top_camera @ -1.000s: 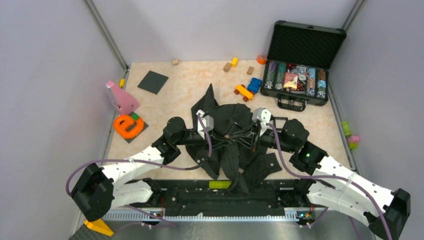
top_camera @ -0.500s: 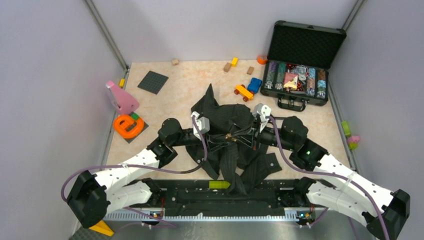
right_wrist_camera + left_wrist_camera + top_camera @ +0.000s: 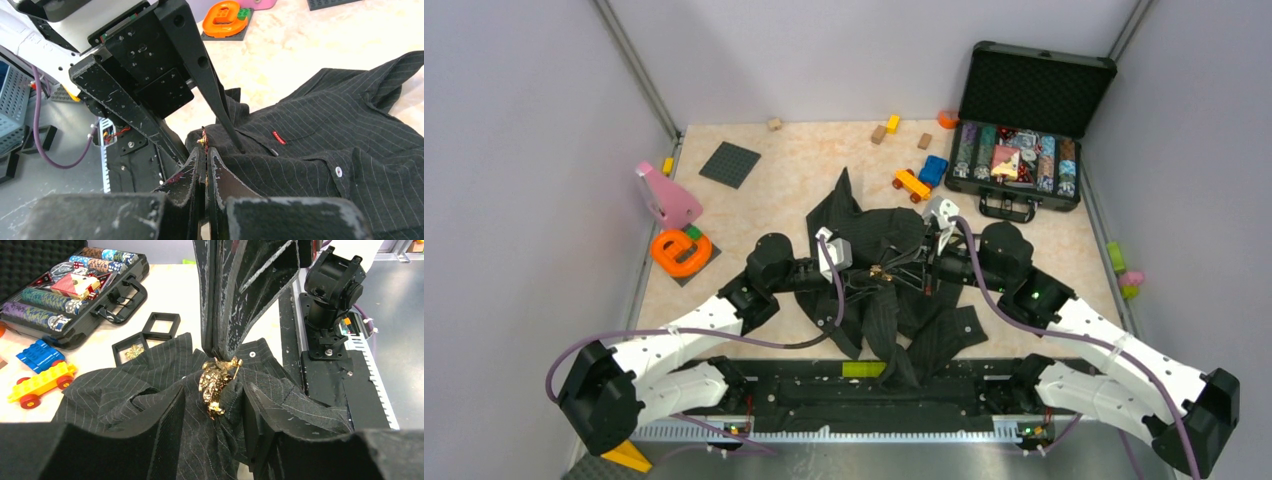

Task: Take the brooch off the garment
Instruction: Remove the brooch from the clothes.

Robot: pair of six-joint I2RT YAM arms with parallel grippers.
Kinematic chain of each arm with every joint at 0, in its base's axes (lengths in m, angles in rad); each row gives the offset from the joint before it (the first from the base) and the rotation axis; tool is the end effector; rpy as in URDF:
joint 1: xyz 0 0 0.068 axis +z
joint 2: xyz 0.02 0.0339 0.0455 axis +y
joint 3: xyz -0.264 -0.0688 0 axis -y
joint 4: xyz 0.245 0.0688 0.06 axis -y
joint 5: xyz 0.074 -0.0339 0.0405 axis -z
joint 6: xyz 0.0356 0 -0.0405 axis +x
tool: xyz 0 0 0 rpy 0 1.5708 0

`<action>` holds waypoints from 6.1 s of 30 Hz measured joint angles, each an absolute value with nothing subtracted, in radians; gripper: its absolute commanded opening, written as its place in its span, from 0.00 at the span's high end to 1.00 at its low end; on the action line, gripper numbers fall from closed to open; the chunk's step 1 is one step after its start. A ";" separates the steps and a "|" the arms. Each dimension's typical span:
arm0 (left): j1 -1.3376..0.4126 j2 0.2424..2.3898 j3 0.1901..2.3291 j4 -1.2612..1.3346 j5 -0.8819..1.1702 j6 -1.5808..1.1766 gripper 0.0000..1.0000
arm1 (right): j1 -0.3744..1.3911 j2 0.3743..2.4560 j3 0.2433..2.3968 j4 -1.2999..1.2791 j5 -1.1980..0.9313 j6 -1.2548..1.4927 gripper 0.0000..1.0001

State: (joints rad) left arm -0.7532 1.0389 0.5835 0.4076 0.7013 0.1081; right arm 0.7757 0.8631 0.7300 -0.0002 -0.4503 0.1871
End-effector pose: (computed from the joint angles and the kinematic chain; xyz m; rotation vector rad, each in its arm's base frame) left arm 0.1547 -0.1765 0.2823 1.1887 1.2353 -1.0507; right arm 0.1350 0.1541 0.3270 -0.8582 1.6011 1.0831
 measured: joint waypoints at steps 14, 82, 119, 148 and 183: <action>-0.756 1.039 0.587 0.398 0.686 0.128 0.79 | 0.775 0.914 0.735 0.013 -0.471 0.226 1.00; -0.852 1.034 0.638 0.256 0.527 0.350 0.62 | 0.685 0.945 0.757 -0.093 -0.517 0.325 1.00; -0.850 1.085 0.496 0.487 0.373 -0.033 1.00 | 0.673 0.803 0.591 0.167 -0.526 0.141 1.00; -0.820 0.956 0.516 0.395 0.356 0.006 0.13 | 0.678 1.076 1.033 -0.430 -0.548 -0.175 1.00; -0.720 1.115 0.680 0.303 0.834 0.056 0.82 | 0.706 1.218 1.207 -0.696 -0.743 -0.469 1.00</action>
State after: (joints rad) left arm -0.7197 1.1152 0.6796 0.3031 0.8345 0.0559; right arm 0.7063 1.2179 1.2072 -0.6964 -0.7425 -0.4686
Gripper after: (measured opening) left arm 0.275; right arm 0.011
